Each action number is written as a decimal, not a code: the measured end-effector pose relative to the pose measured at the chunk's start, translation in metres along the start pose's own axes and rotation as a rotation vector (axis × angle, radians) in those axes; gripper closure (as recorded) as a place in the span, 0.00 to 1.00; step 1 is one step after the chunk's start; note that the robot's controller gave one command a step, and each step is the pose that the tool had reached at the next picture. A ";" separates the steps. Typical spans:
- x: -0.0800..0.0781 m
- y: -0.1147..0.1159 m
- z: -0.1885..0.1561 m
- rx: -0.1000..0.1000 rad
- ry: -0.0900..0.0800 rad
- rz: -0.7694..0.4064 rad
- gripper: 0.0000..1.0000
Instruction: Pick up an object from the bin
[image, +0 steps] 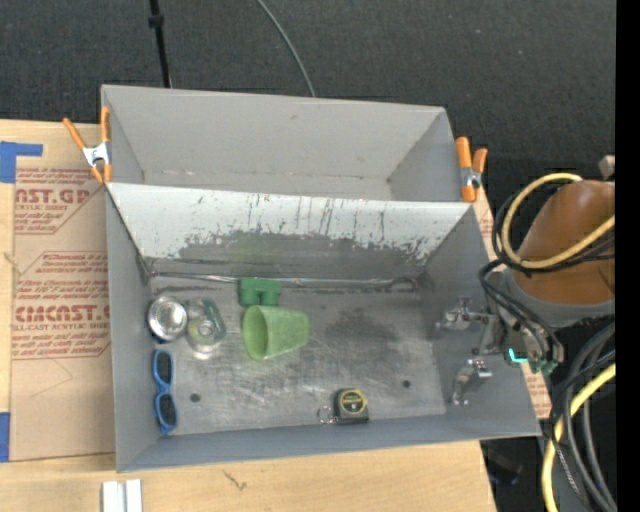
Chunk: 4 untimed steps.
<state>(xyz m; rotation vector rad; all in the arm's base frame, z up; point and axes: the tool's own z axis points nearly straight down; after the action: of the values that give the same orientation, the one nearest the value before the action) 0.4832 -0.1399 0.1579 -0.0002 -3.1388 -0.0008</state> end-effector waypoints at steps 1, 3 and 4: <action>-0.037 0.056 0.086 0.002 -0.008 -0.240 0.00; -0.016 0.127 0.085 0.002 -0.002 -0.375 1.00; -0.005 0.162 -0.008 0.001 -0.010 -0.434 1.00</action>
Offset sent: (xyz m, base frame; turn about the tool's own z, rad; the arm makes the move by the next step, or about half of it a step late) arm 0.0345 0.0558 -0.0879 -0.2403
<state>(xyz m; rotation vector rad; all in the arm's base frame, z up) 0.4883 0.0217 0.1656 0.6784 -3.0753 -0.0006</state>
